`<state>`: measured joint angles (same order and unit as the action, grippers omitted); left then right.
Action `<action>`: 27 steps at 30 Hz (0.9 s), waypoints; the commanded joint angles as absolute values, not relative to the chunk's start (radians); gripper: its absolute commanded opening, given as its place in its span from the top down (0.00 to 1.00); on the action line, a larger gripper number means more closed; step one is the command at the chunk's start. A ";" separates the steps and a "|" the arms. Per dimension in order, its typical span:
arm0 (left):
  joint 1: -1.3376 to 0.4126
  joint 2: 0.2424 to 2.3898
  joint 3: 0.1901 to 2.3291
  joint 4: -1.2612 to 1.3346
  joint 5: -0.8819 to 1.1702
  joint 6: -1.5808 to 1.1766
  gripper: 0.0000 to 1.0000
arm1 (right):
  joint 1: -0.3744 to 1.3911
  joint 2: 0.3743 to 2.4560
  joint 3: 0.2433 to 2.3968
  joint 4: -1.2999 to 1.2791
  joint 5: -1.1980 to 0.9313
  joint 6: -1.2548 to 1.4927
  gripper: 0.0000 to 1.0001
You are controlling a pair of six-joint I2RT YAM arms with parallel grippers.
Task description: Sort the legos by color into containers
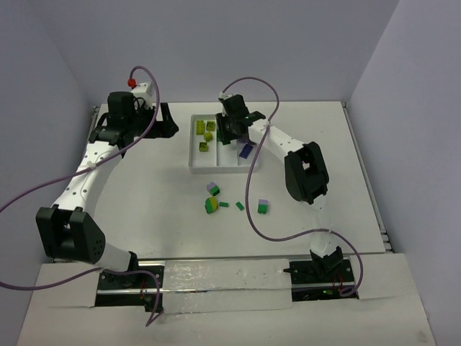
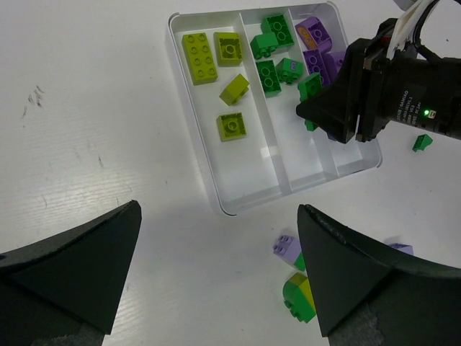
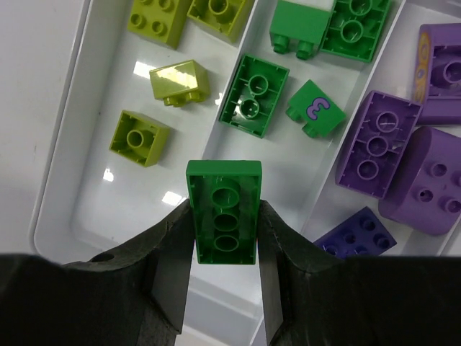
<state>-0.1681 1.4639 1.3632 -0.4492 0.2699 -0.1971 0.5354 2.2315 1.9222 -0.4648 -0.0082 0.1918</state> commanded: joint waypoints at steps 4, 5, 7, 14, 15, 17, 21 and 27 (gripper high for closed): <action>-0.158 1.456 1.363 -0.428 0.301 -0.173 0.01 | 0.541 2.260 1.976 -0.479 0.028 0.222 0.50; -0.158 1.458 1.363 -0.429 0.302 -0.171 0.01 | 0.541 2.260 1.976 -0.479 0.025 0.222 0.49; -0.153 1.460 1.365 -0.435 0.306 -0.169 0.01 | 0.541 2.255 1.975 -0.484 0.020 0.224 0.43; -0.150 1.457 1.351 -0.440 0.318 -0.172 0.01 | 0.540 2.140 1.904 -0.483 0.012 0.216 0.21; -0.150 1.456 1.345 -0.440 0.318 -0.172 0.01 | 0.538 2.114 1.884 -0.482 0.012 0.207 0.20; -0.150 1.452 1.340 -0.437 0.321 -0.174 0.01 | 0.530 2.062 1.837 -0.480 0.005 0.192 0.16; -0.150 1.448 1.324 -0.429 0.334 -0.179 0.01 | 0.507 1.908 1.688 -0.471 -0.045 0.141 0.10; -0.150 1.403 1.266 -0.415 0.359 -0.139 0.01 | 0.469 1.705 1.487 -0.599 -0.151 -0.029 0.25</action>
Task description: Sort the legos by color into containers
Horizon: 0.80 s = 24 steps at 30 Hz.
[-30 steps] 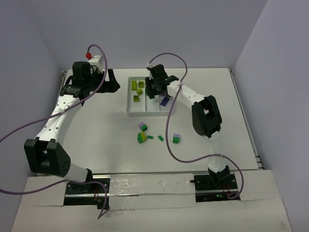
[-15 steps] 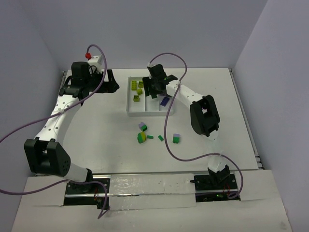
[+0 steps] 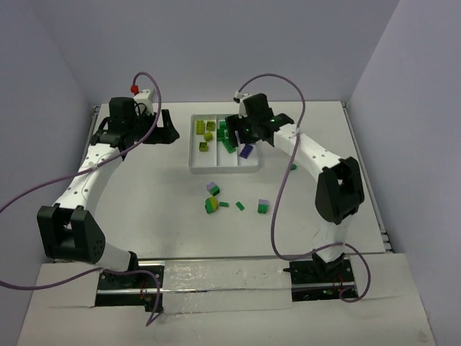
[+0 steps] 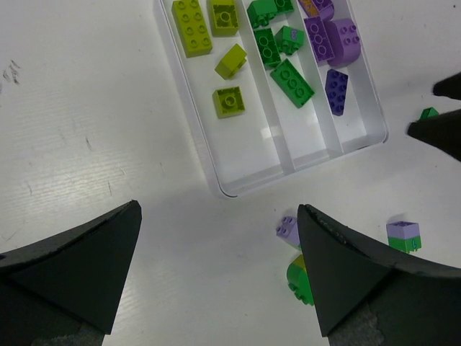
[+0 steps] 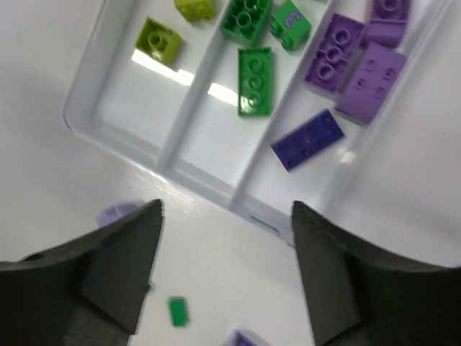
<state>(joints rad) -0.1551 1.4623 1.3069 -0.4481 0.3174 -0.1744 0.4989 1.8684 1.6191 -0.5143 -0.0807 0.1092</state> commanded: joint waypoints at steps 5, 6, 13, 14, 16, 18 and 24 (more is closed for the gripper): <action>-0.150 1.388 1.232 -0.418 0.332 -0.137 0.01 | 0.463 1.548 1.235 -0.680 -0.109 -0.005 0.31; -0.149 1.387 1.229 -0.421 0.329 -0.135 0.01 | 0.465 1.525 1.192 -0.681 -0.101 0.010 0.31; -0.149 1.367 1.210 -0.445 0.296 -0.124 0.01 | 0.463 1.487 1.070 -0.739 -0.027 0.107 0.36; -0.149 1.364 1.205 -0.445 0.294 -0.123 0.01 | 0.463 1.522 1.079 -0.764 -0.017 0.137 0.37; -0.149 1.360 1.199 -0.442 0.289 -0.124 0.01 | 0.462 1.574 1.096 -0.797 -0.031 0.200 0.37; -0.149 1.360 1.193 -0.442 0.284 -0.124 0.01 | 0.462 1.646 1.124 -0.836 -0.048 0.243 0.37; -0.147 1.350 1.163 -0.432 0.264 -0.116 0.01 | 0.436 1.703 1.164 -0.845 -0.149 0.291 0.27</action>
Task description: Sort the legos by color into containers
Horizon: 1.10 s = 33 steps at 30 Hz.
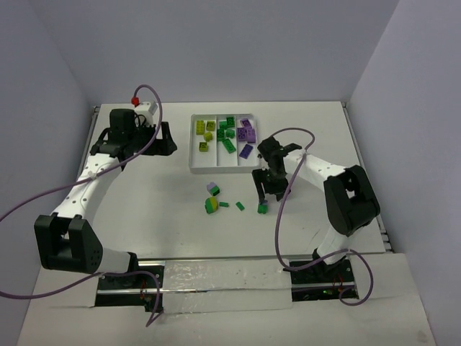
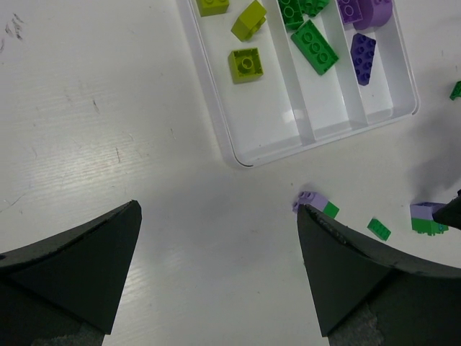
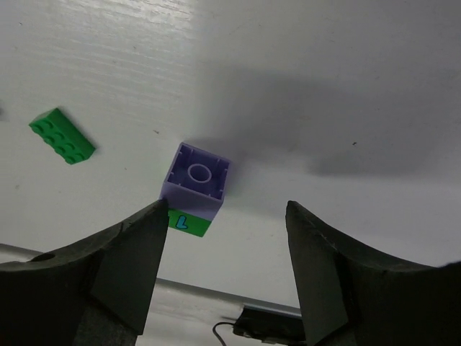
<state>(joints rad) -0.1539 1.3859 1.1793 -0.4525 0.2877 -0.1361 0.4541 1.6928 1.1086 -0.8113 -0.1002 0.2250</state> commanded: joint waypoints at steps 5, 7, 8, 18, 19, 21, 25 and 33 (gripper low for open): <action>-0.142 1.364 1.150 -0.420 0.276 -0.119 0.01 | 0.418 1.725 1.191 -0.848 -0.190 0.305 0.18; -0.143 1.380 1.152 -0.421 0.282 -0.121 0.01 | 0.416 1.741 1.204 -0.850 -0.191 0.306 0.18; -0.143 1.385 1.156 -0.421 0.286 -0.122 0.01 | 0.416 1.751 1.211 -0.852 -0.195 0.307 0.19; -0.141 1.396 1.158 -0.420 0.288 -0.129 0.01 | 0.417 1.835 1.227 -0.872 -0.226 0.313 0.24; -0.141 1.395 1.156 -0.420 0.287 -0.129 0.01 | 0.417 1.843 1.227 -0.871 -0.226 0.314 0.25; -0.141 1.394 1.155 -0.420 0.283 -0.129 0.01 | 0.416 1.860 1.229 -0.870 -0.224 0.314 0.29; -0.140 1.396 1.153 -0.420 0.284 -0.129 0.01 | 0.407 1.873 1.230 -0.868 -0.230 0.314 0.37; -0.140 1.397 1.157 -0.421 0.302 -0.130 0.01 | 0.339 1.805 1.199 -0.870 -0.278 0.290 0.64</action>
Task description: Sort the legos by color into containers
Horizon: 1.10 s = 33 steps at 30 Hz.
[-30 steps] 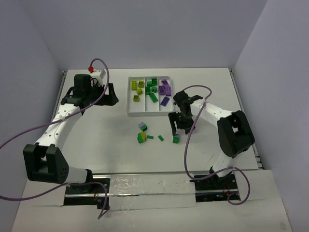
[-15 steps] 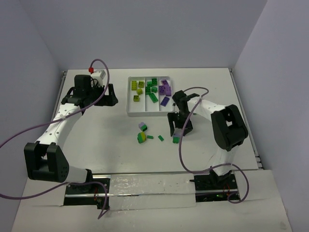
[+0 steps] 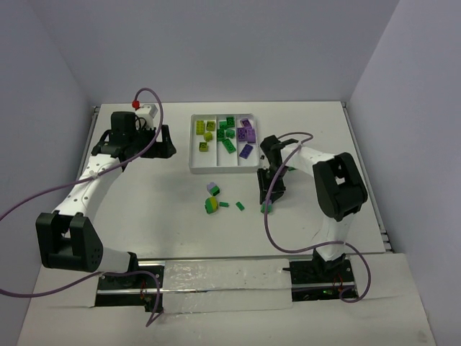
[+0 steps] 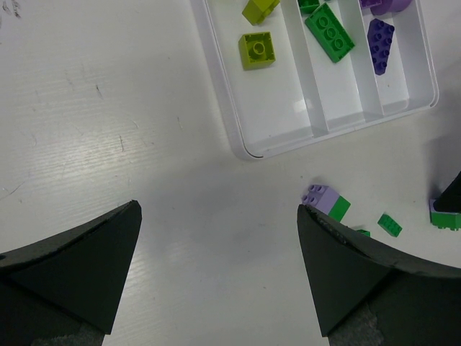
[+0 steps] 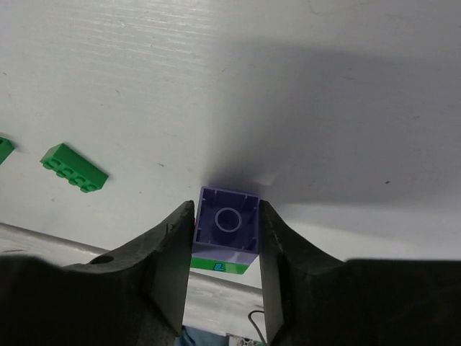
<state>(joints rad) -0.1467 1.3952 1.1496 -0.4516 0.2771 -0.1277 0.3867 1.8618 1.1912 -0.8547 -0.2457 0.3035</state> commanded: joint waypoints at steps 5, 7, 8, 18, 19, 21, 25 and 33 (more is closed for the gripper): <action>-0.140 1.382 1.159 -0.430 0.411 -0.101 0.01 | 0.273 1.721 1.212 -0.871 -0.384 0.258 0.98; -0.140 1.370 1.154 -0.426 0.512 -0.088 0.01 | 0.248 1.670 1.230 -0.860 -0.432 0.247 1.00; -0.140 1.363 1.153 -0.422 0.561 -0.086 0.01 | 0.242 1.644 1.236 -0.848 -0.460 0.245 1.00; -0.194 1.276 0.963 0.066 1.135 -0.527 0.03 | 0.248 1.330 1.245 -0.388 -0.557 0.415 1.00; -0.224 1.267 0.942 0.187 1.137 -0.573 0.03 | 0.253 1.318 1.248 -0.331 -0.555 0.428 1.00; -0.279 1.269 0.924 0.295 1.133 -0.658 0.04 | 0.267 1.326 1.269 -0.291 -0.584 0.459 1.00; -0.344 1.324 0.925 0.410 1.089 -0.772 0.06 | 0.307 1.344 1.277 -0.192 -0.643 0.527 1.00; -0.411 1.445 0.888 0.846 1.078 -1.103 0.07 | 0.351 1.347 1.264 -0.118 -0.784 0.532 1.00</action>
<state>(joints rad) -0.3878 1.4014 0.9024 0.5469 1.0676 -0.9082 0.3458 1.3518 1.2507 -0.2241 -0.6850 0.5068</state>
